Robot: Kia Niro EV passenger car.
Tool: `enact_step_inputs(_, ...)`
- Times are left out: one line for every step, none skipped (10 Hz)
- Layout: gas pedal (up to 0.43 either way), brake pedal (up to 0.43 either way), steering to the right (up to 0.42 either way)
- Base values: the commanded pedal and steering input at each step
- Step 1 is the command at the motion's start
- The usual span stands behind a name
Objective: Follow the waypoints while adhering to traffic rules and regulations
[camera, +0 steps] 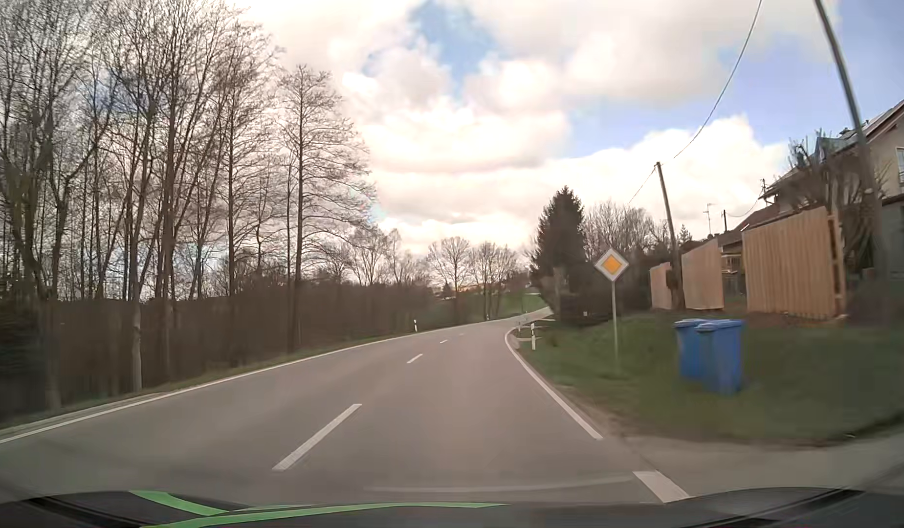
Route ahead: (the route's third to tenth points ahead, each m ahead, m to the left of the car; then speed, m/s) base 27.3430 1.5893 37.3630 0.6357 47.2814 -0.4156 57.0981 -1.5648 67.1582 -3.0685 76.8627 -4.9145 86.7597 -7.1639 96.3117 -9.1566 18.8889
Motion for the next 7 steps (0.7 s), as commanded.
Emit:
enact_step_inputs(0.098, 0.000, 0.013)
enact_step_inputs(0.098, 0.000, 0.013)
enact_step_inputs(0.098, 0.000, 0.013)
enact_step_inputs(0.110, 0.000, 0.013)
enact_step_inputs(0.110, 0.000, 0.013)
enact_step_inputs(0.110, 0.000, 0.013)
enact_step_inputs(0.110, 0.000, 0.013)
